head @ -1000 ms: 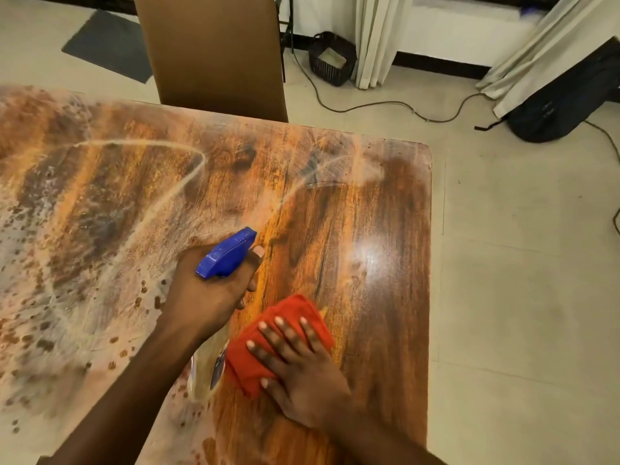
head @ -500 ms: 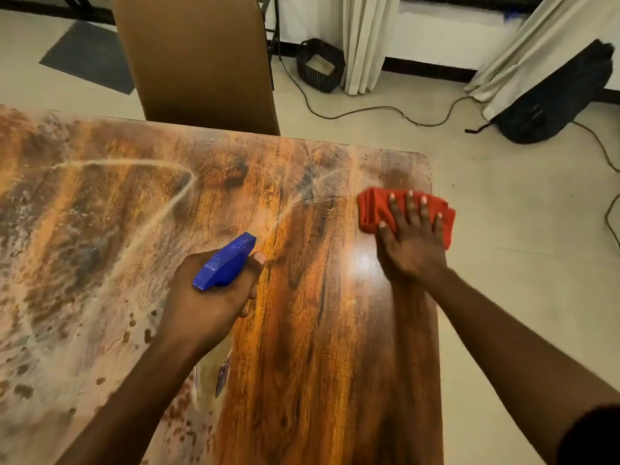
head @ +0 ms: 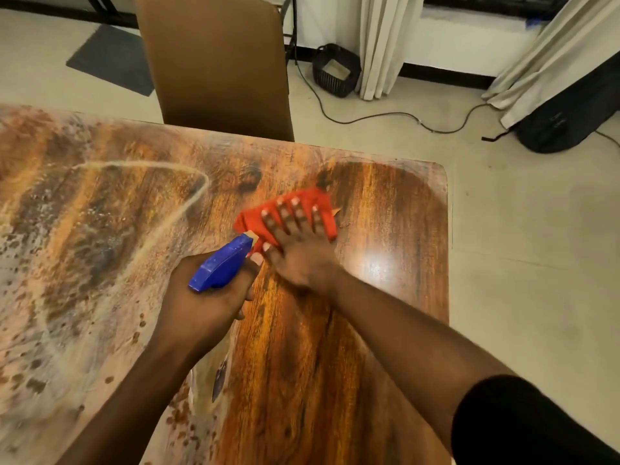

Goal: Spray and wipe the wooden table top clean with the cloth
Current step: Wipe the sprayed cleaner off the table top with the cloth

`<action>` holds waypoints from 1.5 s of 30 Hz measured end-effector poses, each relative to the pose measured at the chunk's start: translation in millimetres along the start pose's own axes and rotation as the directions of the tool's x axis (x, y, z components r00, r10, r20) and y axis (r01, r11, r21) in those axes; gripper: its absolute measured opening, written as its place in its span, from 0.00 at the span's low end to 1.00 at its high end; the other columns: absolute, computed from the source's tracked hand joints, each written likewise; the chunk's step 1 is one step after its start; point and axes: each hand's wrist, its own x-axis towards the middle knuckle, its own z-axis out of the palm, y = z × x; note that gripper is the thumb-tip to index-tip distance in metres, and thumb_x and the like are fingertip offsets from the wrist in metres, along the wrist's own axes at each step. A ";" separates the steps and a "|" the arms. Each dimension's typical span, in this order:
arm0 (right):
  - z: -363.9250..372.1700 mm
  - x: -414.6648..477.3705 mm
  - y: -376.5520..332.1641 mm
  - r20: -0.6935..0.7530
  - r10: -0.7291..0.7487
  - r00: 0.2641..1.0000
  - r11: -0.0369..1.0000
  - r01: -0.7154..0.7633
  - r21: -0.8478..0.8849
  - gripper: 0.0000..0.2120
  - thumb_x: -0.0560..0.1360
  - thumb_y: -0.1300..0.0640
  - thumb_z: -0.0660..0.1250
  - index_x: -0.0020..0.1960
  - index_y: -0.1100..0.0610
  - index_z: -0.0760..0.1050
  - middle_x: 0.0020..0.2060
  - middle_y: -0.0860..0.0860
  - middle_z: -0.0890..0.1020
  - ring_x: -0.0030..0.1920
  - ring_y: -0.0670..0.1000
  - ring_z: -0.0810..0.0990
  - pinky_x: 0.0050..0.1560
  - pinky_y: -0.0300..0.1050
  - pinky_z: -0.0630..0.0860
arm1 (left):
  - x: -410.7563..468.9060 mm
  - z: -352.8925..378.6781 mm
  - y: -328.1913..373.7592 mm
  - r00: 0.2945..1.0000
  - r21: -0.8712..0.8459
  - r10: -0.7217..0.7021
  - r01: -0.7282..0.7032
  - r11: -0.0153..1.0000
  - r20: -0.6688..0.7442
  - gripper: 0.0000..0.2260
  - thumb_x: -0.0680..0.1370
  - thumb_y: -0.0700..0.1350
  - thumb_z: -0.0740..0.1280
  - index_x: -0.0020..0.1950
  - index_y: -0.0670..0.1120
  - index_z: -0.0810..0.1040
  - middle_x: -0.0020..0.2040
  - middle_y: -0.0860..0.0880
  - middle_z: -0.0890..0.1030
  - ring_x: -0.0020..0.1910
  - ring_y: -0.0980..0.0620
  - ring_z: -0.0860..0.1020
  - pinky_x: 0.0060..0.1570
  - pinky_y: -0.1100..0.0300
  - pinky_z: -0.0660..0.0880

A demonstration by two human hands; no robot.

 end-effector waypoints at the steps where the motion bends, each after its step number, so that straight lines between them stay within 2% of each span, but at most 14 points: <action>1: 14.8 -15.9 -16.0 0.002 -0.057 0.998 0.998 0.057 -0.012 0.36 0.85 0.31 0.38 0.88 0.44 0.34 0.88 0.54 0.38 0.85 0.60 0.30 0.81 0.68 0.26 | -0.8 0.1 1.5 1.000 -0.006 0.006 -0.006 1.000 -0.002 0.15 0.82 0.46 0.71 0.35 0.48 0.83 0.33 0.44 0.85 0.26 0.44 0.82 0.31 0.58 0.80; 4: 51.4 -79.8 -45.1 -0.017 -0.164 0.986 0.986 0.164 0.020 0.33 0.87 0.33 0.41 0.89 0.44 0.43 0.89 0.52 0.43 0.87 0.57 0.33 0.82 0.68 0.30 | -3.3 2.1 8.8 1.000 -0.004 0.021 -0.021 1.000 -0.003 0.17 0.82 0.47 0.71 0.34 0.45 0.82 0.30 0.43 0.83 0.27 0.42 0.82 0.36 0.46 0.82; 7: 78.2 -157.5 -48.0 -0.053 -0.207 0.977 0.977 0.209 0.049 0.32 0.89 0.34 0.44 0.89 0.41 0.44 0.89 0.49 0.46 0.88 0.54 0.37 0.83 0.66 0.34 | -5.2 6.2 13.7 1.000 -0.012 0.014 -0.014 1.000 -0.022 0.17 0.83 0.48 0.72 0.33 0.47 0.82 0.31 0.45 0.85 0.26 0.46 0.82 0.36 0.48 0.81; 10: 92.7 -227.2 -18.4 -0.091 -0.170 0.981 0.985 0.167 -0.030 0.33 0.88 0.34 0.50 0.89 0.41 0.46 0.89 0.48 0.49 0.88 0.54 0.43 0.83 0.65 0.43 | -10.8 11.5 14.5 1.000 -0.027 -0.017 0.017 0.999 -0.005 0.16 0.82 0.50 0.72 0.35 0.49 0.83 0.32 0.45 0.86 0.27 0.42 0.83 0.37 0.47 0.83; 13: 71.8 -246.7 39.6 -0.103 -0.024 0.994 0.998 0.017 -0.066 0.33 0.88 0.33 0.51 0.89 0.40 0.47 0.89 0.47 0.51 0.88 0.54 0.45 0.84 0.66 0.44 | -12.7 17.1 15.9 1.000 -0.053 -0.024 0.025 0.998 0.016 0.15 0.82 0.50 0.71 0.35 0.51 0.84 0.32 0.44 0.85 0.29 0.39 0.83 0.35 0.50 0.82; 17: 27.8 -219.4 128.1 -0.140 0.213 0.967 0.977 -0.213 0.014 0.34 0.88 0.32 0.44 0.89 0.41 0.39 0.89 0.49 0.42 0.88 0.55 0.38 0.85 0.70 0.41 | -9.8 22.6 17.8 0.999 -0.049 -0.033 0.035 0.998 0.037 0.14 0.82 0.52 0.71 0.37 0.50 0.84 0.33 0.44 0.86 0.28 0.41 0.83 0.35 0.51 0.82; 20: -7.3 -181.2 186.6 -0.167 0.365 0.916 0.931 -0.359 0.069 0.34 0.86 0.30 0.40 0.87 0.40 0.34 0.88 0.49 0.36 0.87 0.55 0.33 0.85 0.68 0.37 | -9.6 24.5 17.4 0.998 -0.049 -0.031 0.033 0.998 0.046 0.14 0.82 0.51 0.71 0.37 0.52 0.84 0.34 0.44 0.86 0.27 0.45 0.82 0.33 0.56 0.82; 23: -49.6 -122.8 225.3 -0.167 0.493 0.854 0.870 -0.478 0.123 0.35 0.85 0.29 0.40 0.87 0.39 0.33 0.88 0.52 0.36 0.87 0.58 0.33 0.84 0.68 0.36 | -3.8 24.1 19.0 0.998 -0.056 -0.026 0.029 0.998 0.054 0.14 0.82 0.51 0.71 0.37 0.53 0.84 0.34 0.45 0.86 0.27 0.49 0.82 0.33 0.59 0.81; 28: -98.0 -24.5 229.0 -0.104 0.604 0.790 0.794 -0.585 0.166 0.36 0.85 0.30 0.42 0.88 0.42 0.35 0.88 0.53 0.38 0.87 0.61 0.34 0.83 0.70 0.33 | 8.6 15.4 15.0 0.999 -0.054 -0.023 0.025 0.998 0.035 0.14 0.82 0.49 0.71 0.37 0.47 0.83 0.32 0.45 0.85 0.28 0.44 0.83 0.34 0.56 0.81; 31: -103.1 21.7 199.6 -0.035 0.540 0.841 0.837 -0.532 0.132 0.36 0.86 0.31 0.43 0.88 0.41 0.36 0.88 0.53 0.38 0.87 0.62 0.35 0.83 0.70 0.33 | 9.2 7.5 5.5 0.999 -0.040 -0.043 0.043 0.998 0.015 0.13 0.82 0.49 0.71 0.38 0.46 0.83 0.34 0.46 0.86 0.26 0.51 0.82 0.32 0.62 0.80; 35: -97.9 73.2 125.8 0.001 0.392 0.920 0.918 -0.391 0.064 0.36 0.86 0.30 0.41 0.87 0.42 0.33 0.87 0.53 0.36 0.86 0.62 0.32 0.80 0.69 0.29 | 8.6 -2.3 -3.0 0.998 -0.035 -0.058 0.057 0.998 -0.011 0.14 0.82 0.50 0.71 0.38 0.47 0.82 0.31 0.49 0.85 0.24 0.54 0.81 0.30 0.65 0.79; 39: -69.5 97.9 35.7 0.020 0.170 0.985 0.985 -0.169 -0.020 0.36 0.86 0.31 0.40 0.87 0.44 0.31 0.86 0.55 0.33 0.85 0.63 0.30 0.79 0.69 0.26 | 11.7 -16.1 -8.6 0.996 -0.036 -0.068 0.066 0.997 -0.059 0.16 0.81 0.53 0.71 0.37 0.47 0.83 0.33 0.47 0.86 0.26 0.49 0.82 0.37 0.56 0.79; 43: -29.0 82.5 -47.3 0.082 -0.066 0.994 0.996 0.070 -0.048 0.38 0.85 0.30 0.43 0.87 0.43 0.31 0.86 0.55 0.34 0.85 0.63 0.31 0.78 0.70 0.23 | 12.4 -26.9 -11.0 0.996 -0.025 -0.049 0.047 0.999 -0.076 0.16 0.82 0.51 0.71 0.34 0.51 0.83 0.31 0.48 0.85 0.24 0.52 0.81 0.31 0.66 0.76; 45: -4.3 54.1 -79.4 0.122 -0.196 0.973 0.974 0.208 -0.090 0.40 0.84 0.30 0.46 0.88 0.45 0.35 0.87 0.55 0.35 0.85 0.62 0.31 0.78 0.72 0.25 | 7.5 -30.5 -13.6 0.994 -0.024 -0.064 0.062 0.998 -0.090 0.15 0.82 0.50 0.71 0.35 0.51 0.84 0.31 0.45 0.86 0.25 0.49 0.82 0.33 0.62 0.77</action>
